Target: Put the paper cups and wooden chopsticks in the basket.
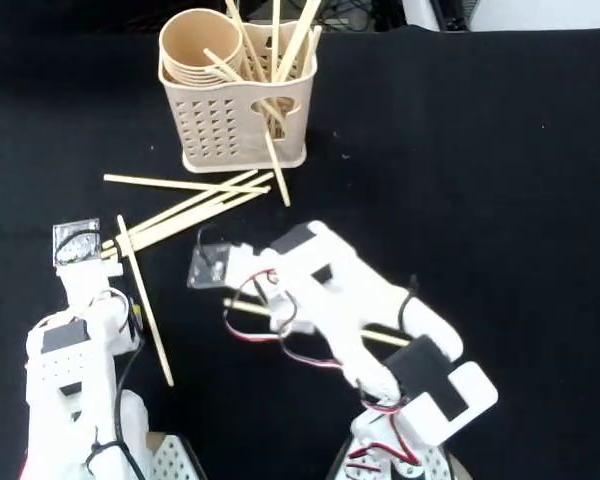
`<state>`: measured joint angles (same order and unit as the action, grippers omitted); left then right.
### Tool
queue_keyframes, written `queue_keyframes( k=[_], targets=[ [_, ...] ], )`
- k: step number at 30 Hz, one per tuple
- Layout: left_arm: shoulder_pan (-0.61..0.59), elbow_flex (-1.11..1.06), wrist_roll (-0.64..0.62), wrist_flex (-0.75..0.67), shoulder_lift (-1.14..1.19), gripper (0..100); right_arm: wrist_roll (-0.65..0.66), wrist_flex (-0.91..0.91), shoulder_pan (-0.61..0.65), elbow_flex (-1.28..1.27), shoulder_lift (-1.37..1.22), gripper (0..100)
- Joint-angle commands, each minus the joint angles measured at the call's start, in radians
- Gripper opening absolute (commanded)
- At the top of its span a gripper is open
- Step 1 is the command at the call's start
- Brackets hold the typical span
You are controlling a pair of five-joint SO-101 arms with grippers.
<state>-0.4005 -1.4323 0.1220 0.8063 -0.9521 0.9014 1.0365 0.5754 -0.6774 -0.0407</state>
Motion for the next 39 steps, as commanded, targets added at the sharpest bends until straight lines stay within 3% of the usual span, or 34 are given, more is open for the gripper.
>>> queue_keyframes(
  k=[1,6,14,18,21,27,39],
  targets=[
    [0.012,0.005,0.006,-0.017,-0.018,16,-0.049,-0.025,0.012,-0.004,-0.008,0.8],
    [0.012,0.005,0.006,-0.017,-0.018,16,-0.058,-0.026,0.012,-0.007,-0.008,9.3],
    [0.012,0.005,0.006,-0.017,-0.018,16,-0.061,-0.021,0.012,-0.007,-0.01,11.1],
    [0.012,0.005,0.006,-0.017,-0.018,16,-0.057,-0.011,0.012,-0.007,-0.01,10.0],
    [0.012,0.005,0.006,-0.017,-0.018,16,-0.055,-0.017,0.011,-0.004,-0.01,0.5],
    [0.012,0.005,0.006,-0.017,-0.018,16,-0.054,-0.035,-0.017,0.015,0.027,1.2],
    [0.01,0.005,0.006,-0.017,-0.018,16,-0.011,0.014,-0.101,-0.012,0.387,1.2]
  ],
)
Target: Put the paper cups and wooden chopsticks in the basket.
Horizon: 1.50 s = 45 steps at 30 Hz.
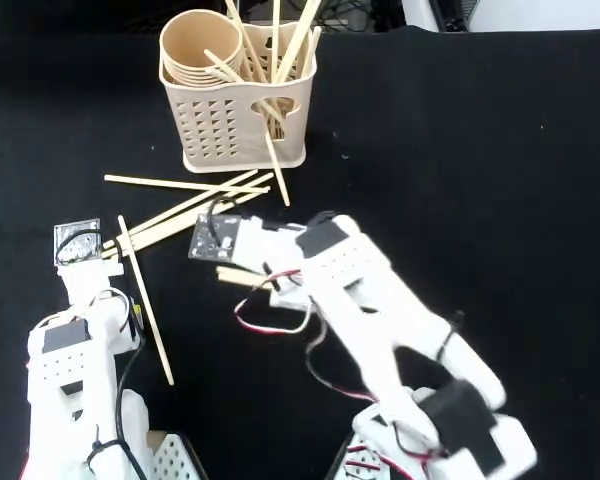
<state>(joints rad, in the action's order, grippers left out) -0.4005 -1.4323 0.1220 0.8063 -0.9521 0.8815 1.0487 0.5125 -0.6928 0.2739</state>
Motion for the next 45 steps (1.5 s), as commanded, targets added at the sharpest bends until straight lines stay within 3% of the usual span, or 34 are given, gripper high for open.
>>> queue_keyframes(
  k=[1,6,16,31,45],
  targets=[
    [0.01,0.005,0.006,-0.017,-0.018,16,0.009,0.002,-0.055,0.004,0.085,1.2],
    [0.01,0.005,0.006,-0.017,-0.018,16,-0.008,-0.043,-0.143,0.01,0.15,1.2],
    [0.012,0.005,0.006,-0.017,-0.018,16,-0.331,-0.247,-0.155,0.008,0.243,1.2],
    [0.01,0.005,0.006,-0.017,-0.018,16,-0.457,-0.362,-0.155,0.05,0.265,1.2],
    [0.012,0.005,0.006,-0.017,-0.018,16,-0.532,-0.385,-0.157,0.062,0.521,1.2]
  ],
)
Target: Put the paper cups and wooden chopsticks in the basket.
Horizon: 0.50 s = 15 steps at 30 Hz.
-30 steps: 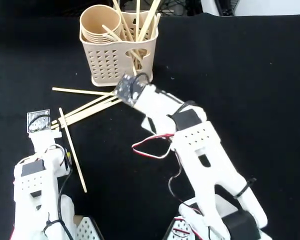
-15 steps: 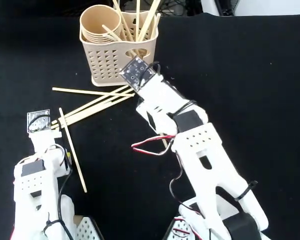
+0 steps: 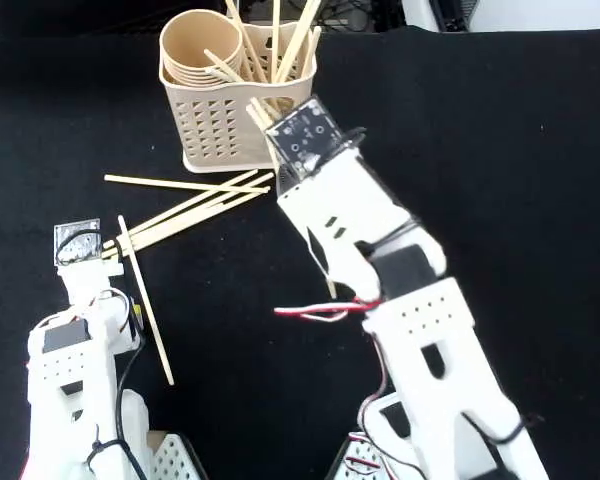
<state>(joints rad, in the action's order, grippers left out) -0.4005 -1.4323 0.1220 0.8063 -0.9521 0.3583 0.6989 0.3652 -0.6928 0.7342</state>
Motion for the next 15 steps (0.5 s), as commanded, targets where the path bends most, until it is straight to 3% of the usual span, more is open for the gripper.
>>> queue_keyframes(
  k=[1,15],
  targets=[
    [0.012,0.005,0.006,-0.017,-0.018,16,-0.009,-0.044,-0.012,0.071,0.071,1.2],
    [0.013,0.005,0.006,-0.017,-0.018,16,-0.025,-0.103,-0.012,0.257,0.077,1.2]
  ],
)
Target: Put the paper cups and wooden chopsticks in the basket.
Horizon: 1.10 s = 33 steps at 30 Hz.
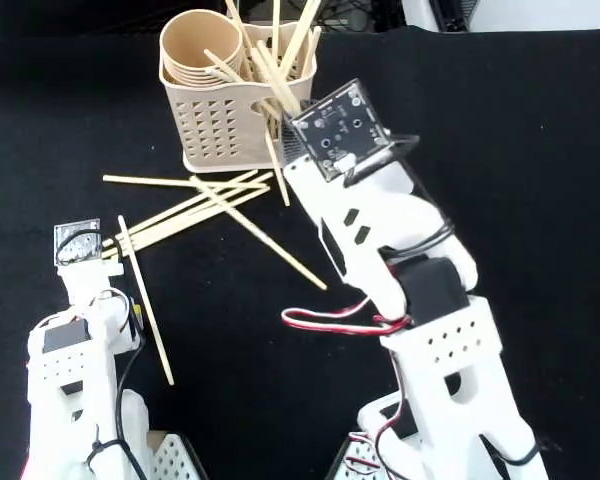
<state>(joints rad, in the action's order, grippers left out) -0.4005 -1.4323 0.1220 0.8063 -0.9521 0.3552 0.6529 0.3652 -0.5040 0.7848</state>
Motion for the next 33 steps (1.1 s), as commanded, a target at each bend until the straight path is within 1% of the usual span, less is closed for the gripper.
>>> queue_keyframes(
  k=[1,5,7,13,17,19,22,25,29,33],
  targets=[
    [0.013,0.005,0.006,-0.017,-0.018,16,-0.049,-0.1,-0.012,0.068,0.027,1.2],
    [0.013,0.005,0.006,-0.017,-0.018,16,-0.158,-0.256,-0.014,0.067,0.013,1.2],
    [0.013,0.005,0.006,-0.017,-0.018,16,-0.161,-0.325,-0.02,0.071,-0.015,1.2],
    [0.012,0.005,0.006,-0.017,-0.018,16,-0.167,-0.528,-0.089,0.073,-0.136,1.2],
    [0.012,0.005,0.006,-0.017,-0.018,16,-0.169,-0.634,-0.087,0.073,-0.202,1.2],
    [0.012,0.005,0.006,-0.017,-0.018,16,-0.193,-0.681,-0.087,0.081,-0.22,1.2],
    [0.012,0.005,0.006,-0.017,-0.018,16,-0.29,-0.703,-0.095,0.124,-0.248,1.2],
    [0.012,0.005,0.006,-0.017,-0.018,16,-0.344,-0.706,-0.098,0.171,-0.289,1.2],
    [0.01,0.005,0.006,-0.017,-0.018,16,-0.344,-0.707,-0.1,0.24,-0.374,1.2],
    [0.01,0.005,0.006,-0.017,-0.018,16,-0.344,-0.71,-0.1,0.255,-0.437,1.2]
  ],
)
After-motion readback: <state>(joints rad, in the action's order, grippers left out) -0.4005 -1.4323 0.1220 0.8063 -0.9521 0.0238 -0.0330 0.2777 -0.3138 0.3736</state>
